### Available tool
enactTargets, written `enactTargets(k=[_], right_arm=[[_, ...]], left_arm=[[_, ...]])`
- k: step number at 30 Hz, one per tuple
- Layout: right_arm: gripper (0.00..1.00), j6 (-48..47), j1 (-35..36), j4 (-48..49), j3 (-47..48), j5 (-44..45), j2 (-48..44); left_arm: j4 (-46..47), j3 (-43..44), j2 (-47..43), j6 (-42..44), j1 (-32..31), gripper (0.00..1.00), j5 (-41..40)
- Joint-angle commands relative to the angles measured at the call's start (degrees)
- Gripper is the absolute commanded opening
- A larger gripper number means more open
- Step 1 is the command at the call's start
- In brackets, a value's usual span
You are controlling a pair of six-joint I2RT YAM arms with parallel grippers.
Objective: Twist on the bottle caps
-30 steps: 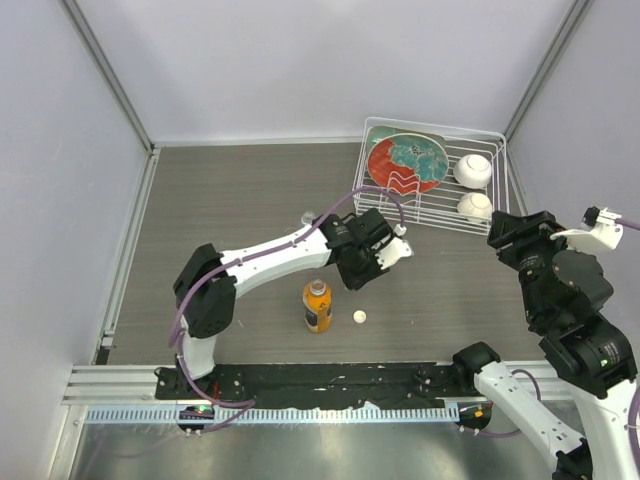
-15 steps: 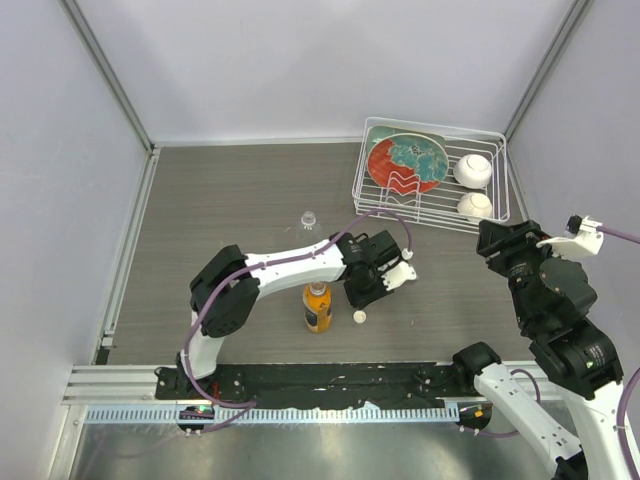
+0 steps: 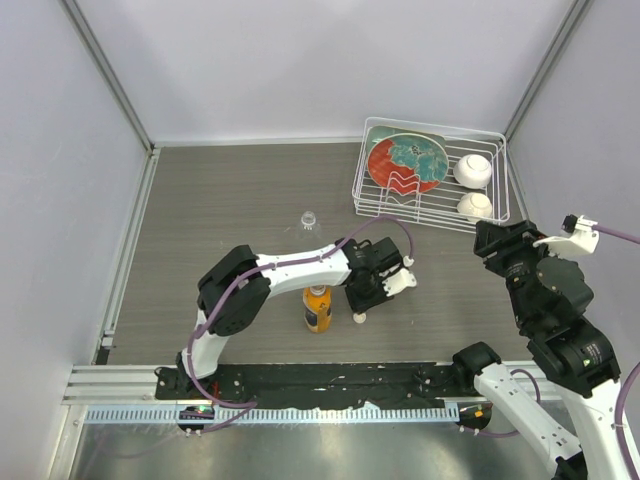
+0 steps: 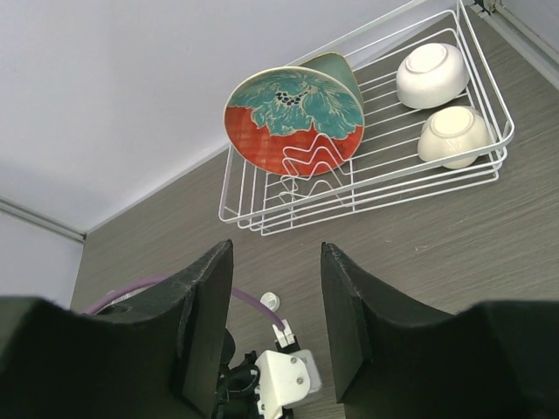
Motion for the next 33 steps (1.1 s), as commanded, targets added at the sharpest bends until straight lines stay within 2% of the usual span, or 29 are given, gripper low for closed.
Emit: enactTargets(k=[1, 5, 10, 12, 16, 21, 26, 29, 33], right_arm=[[0.5, 0.15, 0.03, 3.14, -0.27, -0.65, -0.24], [0.5, 0.24, 0.03, 3.22, -0.53, -0.65, -0.15], [0.49, 0.33, -0.06, 3.58, -0.88, -0.91, -0.33], [0.48, 0.33, 0.03, 3.75, -1.14, -1.26, -0.33], [0.45, 0.33, 0.03, 4.02, -1.67, -1.7, -0.59], [0.41, 0.15, -0.06, 4.19, -1.94, -1.53, -0.33], [0.31, 2.43, 0.03, 4.11, -1.85, -1.7, 2.12], [0.31, 5.68, 0.03, 4.19, -1.32, -2.58, 4.59], [0.31, 9.99, 0.03, 5.42, -1.06, -5.91, 7.13]], left_arm=[[2.06, -0.95, 0.59, 1.79, -0.46, 0.26, -0.64], [1.98, -1.56, 1.03, 2.41, -0.63, 0.31, -0.46], [2.85, -2.44, 1.12, 2.76, -0.98, 0.3, -1.25], [3.64, -2.97, 1.12, 3.02, -0.98, 0.26, -1.69], [4.17, -3.23, 1.2, 3.03, -0.98, 0.0, -2.22], [4.0, -1.57, -0.99, 2.06, -0.98, 0.0, -3.01], [0.49, 4.66, -8.36, 0.04, -0.98, 0.0, -6.88], [-0.3, 5.64, -16.42, -0.93, -1.07, 0.0, -8.81], [-4.34, 9.77, -24.01, 1.17, -1.42, 0.0, -16.01]])
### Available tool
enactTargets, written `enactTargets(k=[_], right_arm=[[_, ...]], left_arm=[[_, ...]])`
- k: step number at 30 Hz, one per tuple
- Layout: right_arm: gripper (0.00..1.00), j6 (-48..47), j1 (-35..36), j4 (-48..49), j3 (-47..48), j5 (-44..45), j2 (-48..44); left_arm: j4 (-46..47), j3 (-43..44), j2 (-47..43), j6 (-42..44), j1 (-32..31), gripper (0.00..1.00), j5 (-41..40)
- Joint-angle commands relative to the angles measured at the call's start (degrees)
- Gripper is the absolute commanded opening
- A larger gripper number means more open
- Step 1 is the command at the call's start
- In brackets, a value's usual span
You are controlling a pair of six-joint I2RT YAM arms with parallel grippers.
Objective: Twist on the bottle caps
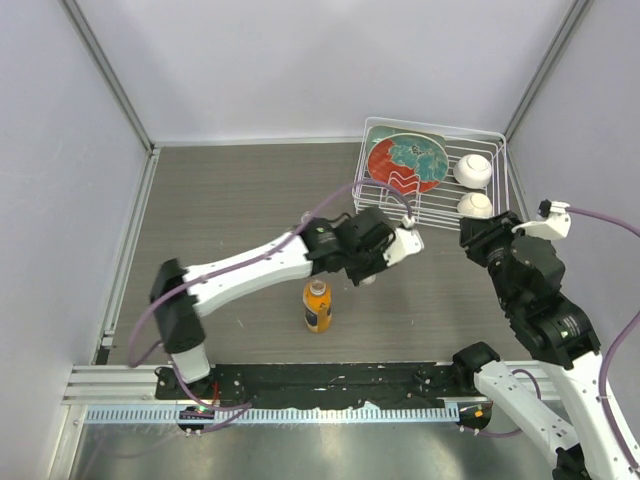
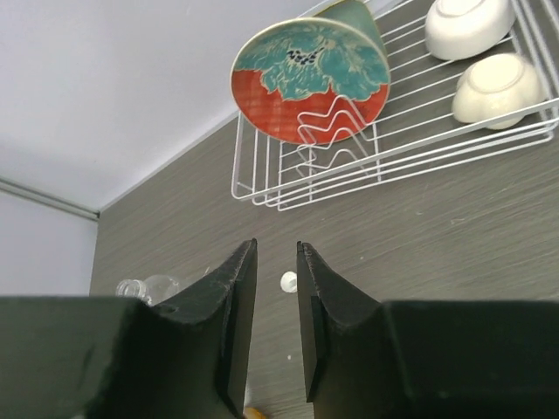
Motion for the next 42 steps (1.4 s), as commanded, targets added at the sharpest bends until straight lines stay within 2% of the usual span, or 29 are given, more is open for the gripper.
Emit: enactTargets(k=[1, 3, 5, 9, 12, 13, 14, 15, 16, 19, 21, 27, 30, 42], right_arm=[[0.31, 7.41, 0.03, 3.37, 1.63, -6.0, 4.51], [0.31, 9.18, 0.03, 4.15, 1.98, -8.73, 6.02], [0.34, 11.37, 0.03, 7.48, 1.81, -13.65, 7.16], [0.43, 16.55, -0.06, 17.23, 0.41, -23.14, 9.09], [0.55, 26.38, 0.03, 30.66, -6.41, -31.49, 10.06], [0.58, 29.89, 0.03, 41.84, -8.8, -33.25, 10.5], [0.6, 33.84, -0.06, 48.65, -11.61, -36.57, 11.37], [0.61, 42.84, 0.03, 55.42, -16.77, -37.57, 13.56], [0.61, 46.24, 0.11, 65.23, -18.56, -38.45, 15.32], [0.62, 53.91, 0.81, 76.45, -22.35, -40.91, 20.34], [0.64, 54.97, 1.26, 78.68, -22.71, -41.09, 21.4], [0.65, 56.46, 2.66, 82.11, -22.97, -41.79, 24.04], [0.65, 57.96, 3.19, 86.51, -23.85, -41.09, 24.83], [0.62, 55.94, 5.56, 85.72, -22.1, -42.41, 25.98]], left_arm=[[-3.19, 7.74, -12.63, 1.66, -0.48, 0.0, -8.45], [-1.8, 7.58, -17.37, 3.68, -0.57, 0.0, -9.17], [2.07, 4.86, -22.89, 9.9, -0.66, 0.0, -6.2], [10.68, -1.11, -30.72, 15.98, -0.66, 0.0, -5.74], [17.17, -5.25, -34.24, 17.39, -0.66, 0.0, -7.15], [18.67, -7.43, -35.13, 18.01, -0.66, 0.0, -6.89], [20.43, -8.67, -36.01, 20.19, -0.74, 0.0, -6.71], [24.88, -10.08, -36.89, 21.25, -0.75, 0.0, -6.8], [27.71, -13.14, -38.38, 22.57, -0.75, 0.0, -7.23], [35.11, -16.76, -39.44, 26.27, -0.83, 0.0, -8.55], [41.06, -19.74, -39.71, 28.46, -0.83, 0.0, -9.95], [50.67, -23.71, -37.87, 34.35, -0.92, 0.0, -11.89], [52.78, -24.24, -36.2, 34.28, -0.83, 0.0, -12.95], [54.37, -24.94, -35.31, 34.27, -0.92, 0.0, -13.65]])
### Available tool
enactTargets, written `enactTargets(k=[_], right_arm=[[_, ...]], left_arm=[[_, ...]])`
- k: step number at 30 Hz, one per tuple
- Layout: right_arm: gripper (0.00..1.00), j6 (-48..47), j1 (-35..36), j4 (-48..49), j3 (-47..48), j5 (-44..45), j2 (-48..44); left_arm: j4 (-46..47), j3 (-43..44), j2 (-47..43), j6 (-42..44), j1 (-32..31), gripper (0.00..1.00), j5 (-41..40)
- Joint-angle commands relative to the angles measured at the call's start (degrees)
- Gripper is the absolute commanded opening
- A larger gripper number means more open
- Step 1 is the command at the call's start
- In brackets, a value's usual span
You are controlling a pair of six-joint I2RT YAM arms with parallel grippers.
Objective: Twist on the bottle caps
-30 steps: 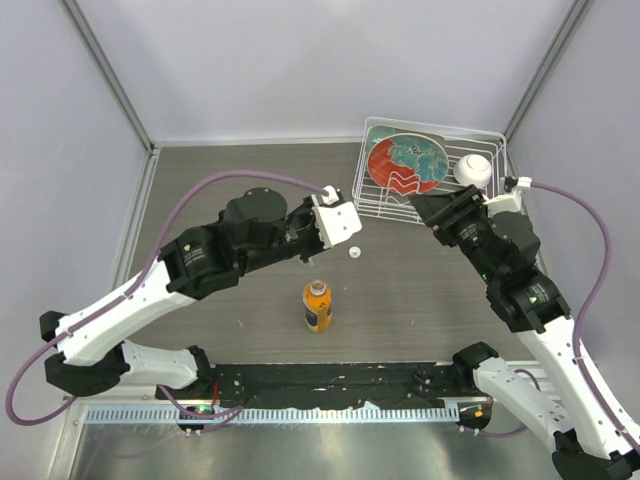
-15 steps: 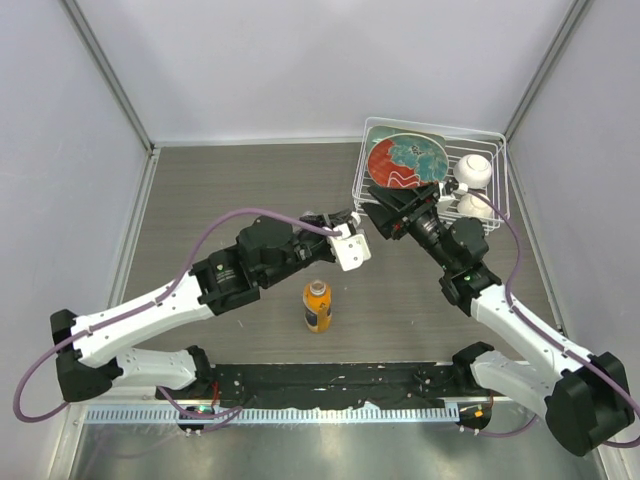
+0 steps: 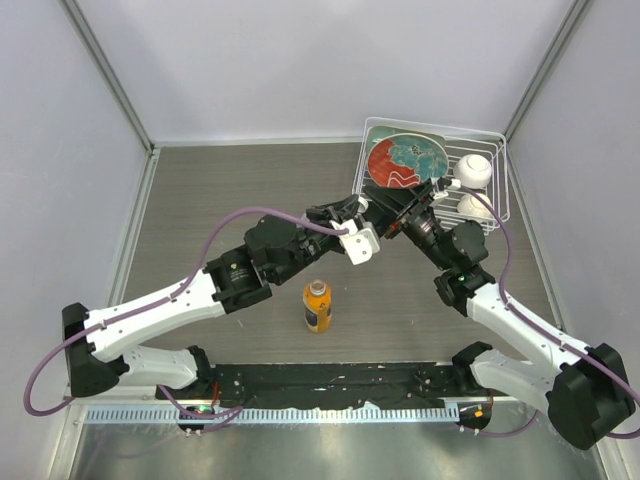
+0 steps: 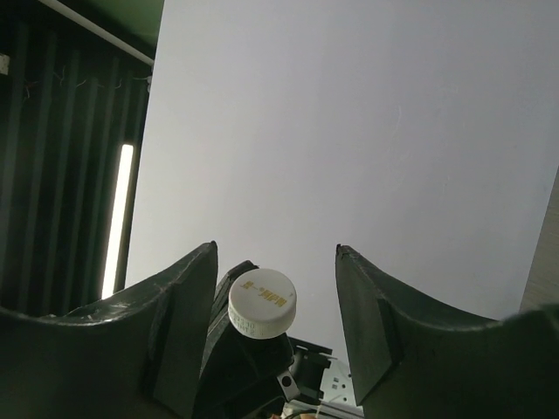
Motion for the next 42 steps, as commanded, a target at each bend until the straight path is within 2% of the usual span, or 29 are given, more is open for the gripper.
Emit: enactTargets(k=[1, 11, 15, 37, 42], right_arm=[[0.61, 0.25, 0.49, 3.85, 1.95, -1.3, -0.32], [0.51, -2.12, 1.28, 1.21, 2.91, -1.47, -2.43], [0.5, -2.39, 1.63, 0.33, 3.0, -1.82, -2.61], [0.56, -2.21, 2.52, 1.38, 0.89, -2.0, -1.02], [0.57, -4.14, 2.6, -1.43, 1.42, -2.09, -0.67]], left_arm=[[4.37, -0.88, -0.83, 0.5, -0.2, 0.0, -1.0], [5.51, -2.64, -1.35, 0.42, -0.11, 0.0, -1.35], [6.38, -2.9, -1.44, 0.59, -0.11, 0.0, -1.35], [8.05, -1.94, -2.58, 1.73, -0.02, 0.0, -0.74], [8.06, -0.62, -2.58, 1.74, -0.02, 0.0, -0.56]])
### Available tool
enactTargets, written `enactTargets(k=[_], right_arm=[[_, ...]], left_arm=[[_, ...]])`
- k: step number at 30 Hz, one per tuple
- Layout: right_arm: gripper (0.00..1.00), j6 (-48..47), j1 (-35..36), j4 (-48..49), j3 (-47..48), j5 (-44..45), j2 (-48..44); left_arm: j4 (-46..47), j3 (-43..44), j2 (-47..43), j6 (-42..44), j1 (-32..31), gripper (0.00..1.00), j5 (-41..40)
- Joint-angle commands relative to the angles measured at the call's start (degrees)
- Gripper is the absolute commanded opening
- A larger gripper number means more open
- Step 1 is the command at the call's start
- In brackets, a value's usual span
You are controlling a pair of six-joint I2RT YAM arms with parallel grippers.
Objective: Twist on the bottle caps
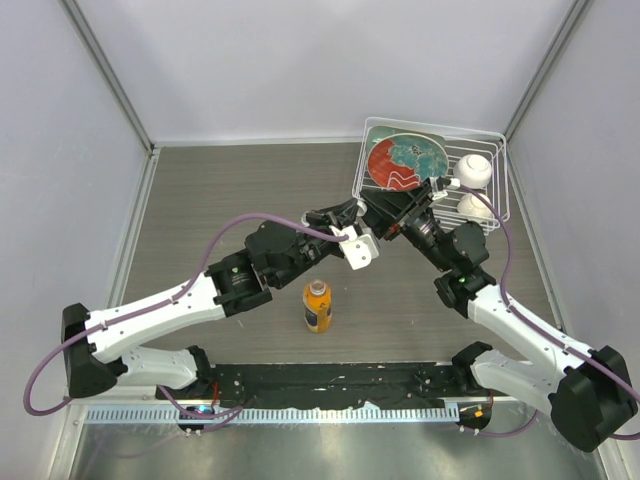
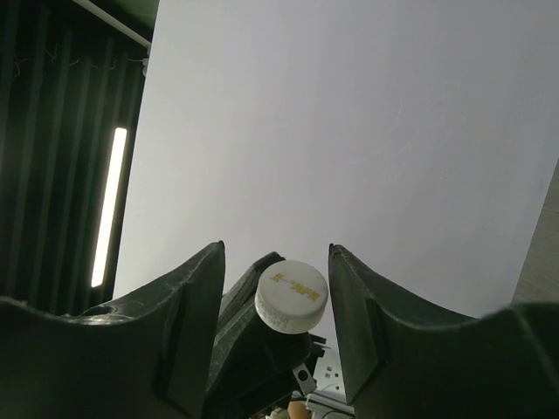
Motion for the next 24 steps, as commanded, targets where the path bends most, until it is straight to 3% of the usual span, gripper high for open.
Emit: enactTargets(k=[1, 9, 16, 24], right_arm=[[0.56, -1.76, 1.12, -0.4, 0.81, -1.52, 0.53], [0.55, -1.32, 1.12, 1.18, 0.81, -0.99, 0.88], [0.47, -1.23, 1.2, 0.92, 2.21, -1.78, 0.35], [0.45, -1.41, 2.35, 0.92, 3.0, -2.31, 0.35]], left_arm=[[5.3, 2.57, -2.1, 0.44, -0.02, 0.0, 0.14], [3.81, 1.35, -3.24, -0.17, -0.02, 0.0, 0.32], [4.77, -1.03, -3.95, -0.09, -0.02, 0.0, 0.4], [5.12, -2.17, -4.04, -0.08, -0.02, 0.0, 0.58]])
